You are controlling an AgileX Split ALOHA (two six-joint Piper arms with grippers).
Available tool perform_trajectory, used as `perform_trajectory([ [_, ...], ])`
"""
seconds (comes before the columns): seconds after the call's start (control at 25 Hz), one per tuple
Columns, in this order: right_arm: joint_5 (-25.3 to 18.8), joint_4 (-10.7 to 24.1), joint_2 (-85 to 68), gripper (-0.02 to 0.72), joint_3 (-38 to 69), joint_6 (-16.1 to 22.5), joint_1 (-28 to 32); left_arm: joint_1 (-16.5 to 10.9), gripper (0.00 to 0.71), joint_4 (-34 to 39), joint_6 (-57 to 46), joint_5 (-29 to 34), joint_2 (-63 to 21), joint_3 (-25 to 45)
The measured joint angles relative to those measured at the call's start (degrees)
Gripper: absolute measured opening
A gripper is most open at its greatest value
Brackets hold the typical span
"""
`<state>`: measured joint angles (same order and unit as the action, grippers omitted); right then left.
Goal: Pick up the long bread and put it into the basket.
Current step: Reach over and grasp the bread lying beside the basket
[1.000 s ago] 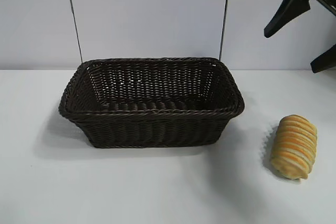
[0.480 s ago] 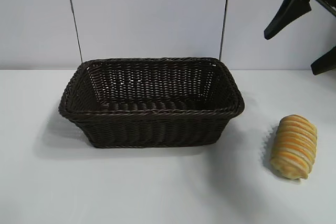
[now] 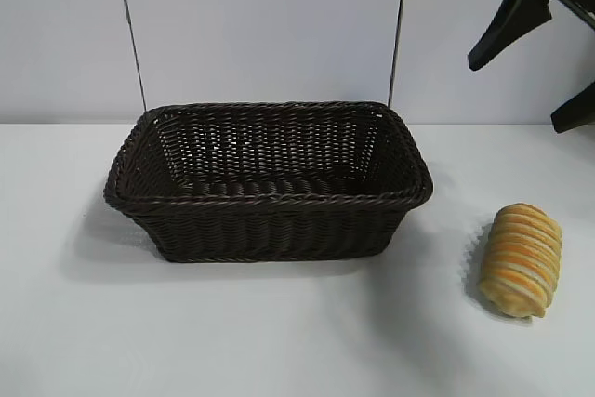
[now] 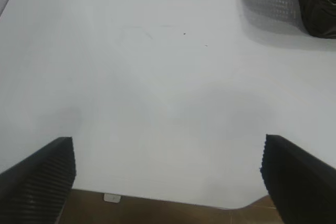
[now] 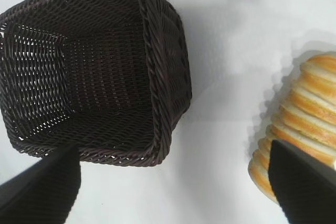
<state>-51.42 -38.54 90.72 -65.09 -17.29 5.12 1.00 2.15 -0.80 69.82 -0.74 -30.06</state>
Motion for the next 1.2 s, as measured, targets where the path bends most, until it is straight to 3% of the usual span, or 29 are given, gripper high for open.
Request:
perform_trajectory([
  [0.16,-0.06,0.84,-0.49,0.695,0.0,-0.13,0.0,0.0,0.694,-0.13,0.0,0.03,0.0,0.0],
  [0.28,-0.19,5.07,-2.7,0.695,0.0,2.02,0.0,0.0,0.694,-0.33,0.0,-0.62,0.0,0.21],
  [0.6,-4.24,29.77,-8.92,0.695,0.31,16.95,0.0,0.0,0.694,-0.75,-0.11,-4.62,0.0,2.27],
  [0.72,-2.43,34.99,-9.08,0.695,2.81,20.01,0.12,0.0,0.694,-0.75,-0.17,-4.87,0.0,2.27],
  [0.8,0.92,35.09,-9.08,0.695,5.13,20.53,0.12,0.0,0.694,-0.75,-0.17,-5.03,0.0,2.27],
  [1.2,16.73,27.28,-3.12,0.695,13.69,20.5,-0.02,0.0,0.694,-0.78,-0.17,-5.05,0.0,2.32],
])
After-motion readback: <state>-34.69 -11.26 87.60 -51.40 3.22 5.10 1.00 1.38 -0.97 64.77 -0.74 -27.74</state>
